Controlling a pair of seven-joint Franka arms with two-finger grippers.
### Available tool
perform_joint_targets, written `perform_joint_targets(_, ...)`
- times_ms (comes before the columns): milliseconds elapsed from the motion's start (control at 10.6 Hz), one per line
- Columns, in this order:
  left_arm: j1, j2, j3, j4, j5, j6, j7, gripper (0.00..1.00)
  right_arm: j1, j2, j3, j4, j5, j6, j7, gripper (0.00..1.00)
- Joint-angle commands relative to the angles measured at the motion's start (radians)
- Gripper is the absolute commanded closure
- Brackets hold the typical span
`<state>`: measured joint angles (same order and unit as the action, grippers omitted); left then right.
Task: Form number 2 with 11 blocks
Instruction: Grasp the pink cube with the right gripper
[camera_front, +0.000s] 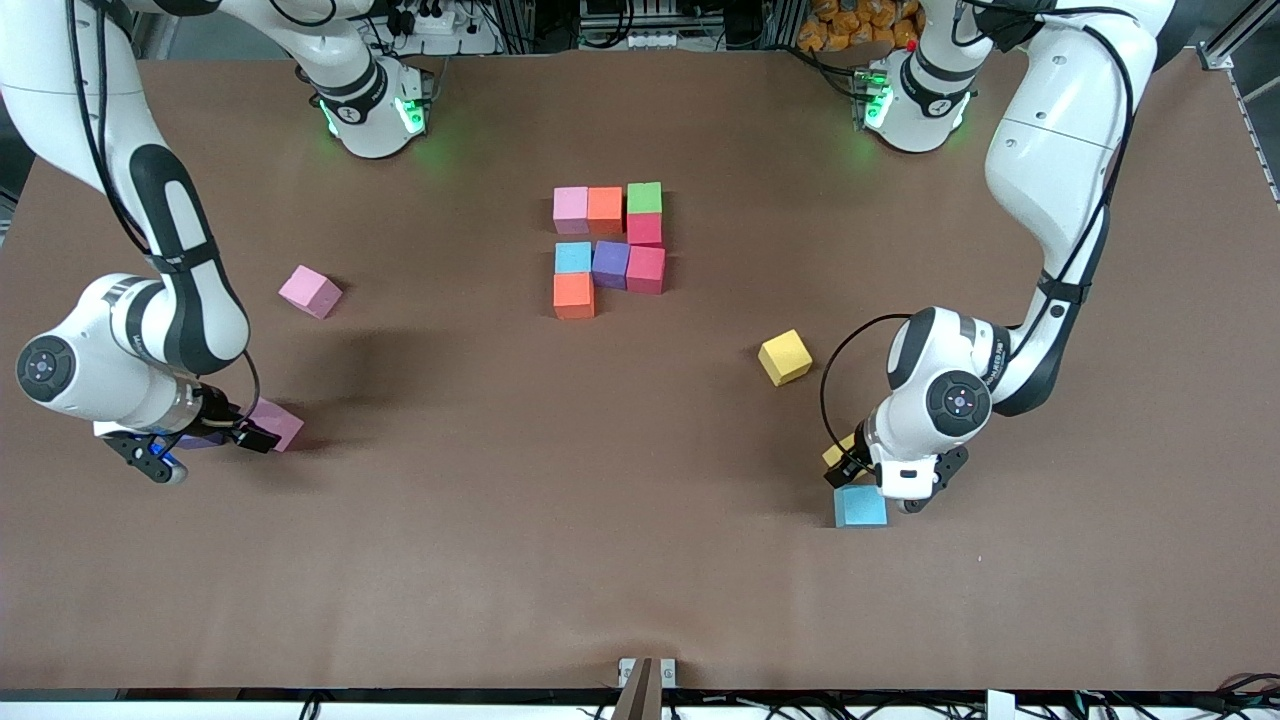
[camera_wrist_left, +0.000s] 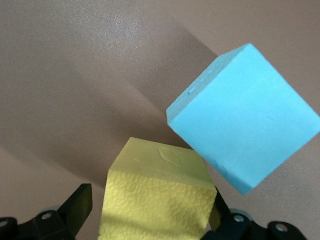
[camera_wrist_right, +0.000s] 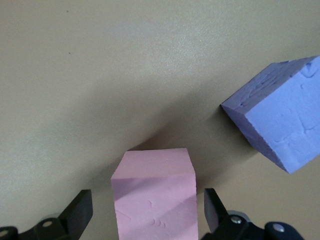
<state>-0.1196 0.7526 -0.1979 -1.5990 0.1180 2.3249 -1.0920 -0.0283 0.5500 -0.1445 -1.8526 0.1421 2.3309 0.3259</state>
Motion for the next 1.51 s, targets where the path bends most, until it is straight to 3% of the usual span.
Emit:
perform_joint_targets(0,0.001,0.002,0.000,0.001,0.019,0.011,0.012,0.00,-0.012,0.013,0.011,0.016,0.010,-0.008,0.013,0.02)
perform_joint_targets(660,0.000,0.005,0.000,0.001,0.019,0.016,0.012,0.00,-0.007,0.004,0.011,-0.033,0.008,0.005,0.002,0.05)
perform_joint_targets(755,-0.006,0.005,0.002,0.001,0.017,0.016,0.012,0.11,-0.010,0.008,0.011,-0.031,0.008,0.013,-0.001,0.05)
perform_joint_targets(849,-0.005,0.007,0.000,0.001,0.017,0.016,0.012,0.65,-0.010,0.013,0.011,-0.031,0.008,0.021,-0.002,0.05)
perform_joint_targets(944,-0.008,0.008,0.000,0.001,0.016,0.016,0.004,0.97,-0.010,0.017,0.011,-0.030,0.008,0.024,-0.002,0.07)
perform_joint_targets(1132,-0.009,0.010,0.000,0.001,0.015,0.016,-0.003,1.00,-0.008,0.034,0.011,-0.030,0.008,0.042,-0.002,0.15)
perform_joint_targets(1227,-0.008,0.008,0.002,0.001,0.015,0.016,-0.005,1.00,-0.010,0.042,0.011,-0.028,0.008,0.047,-0.005,0.26)
perform_joint_targets(1415,-0.008,0.007,0.002,0.002,0.015,0.016,-0.006,1.00,-0.007,0.042,0.011,-0.024,0.008,0.042,-0.002,0.58)
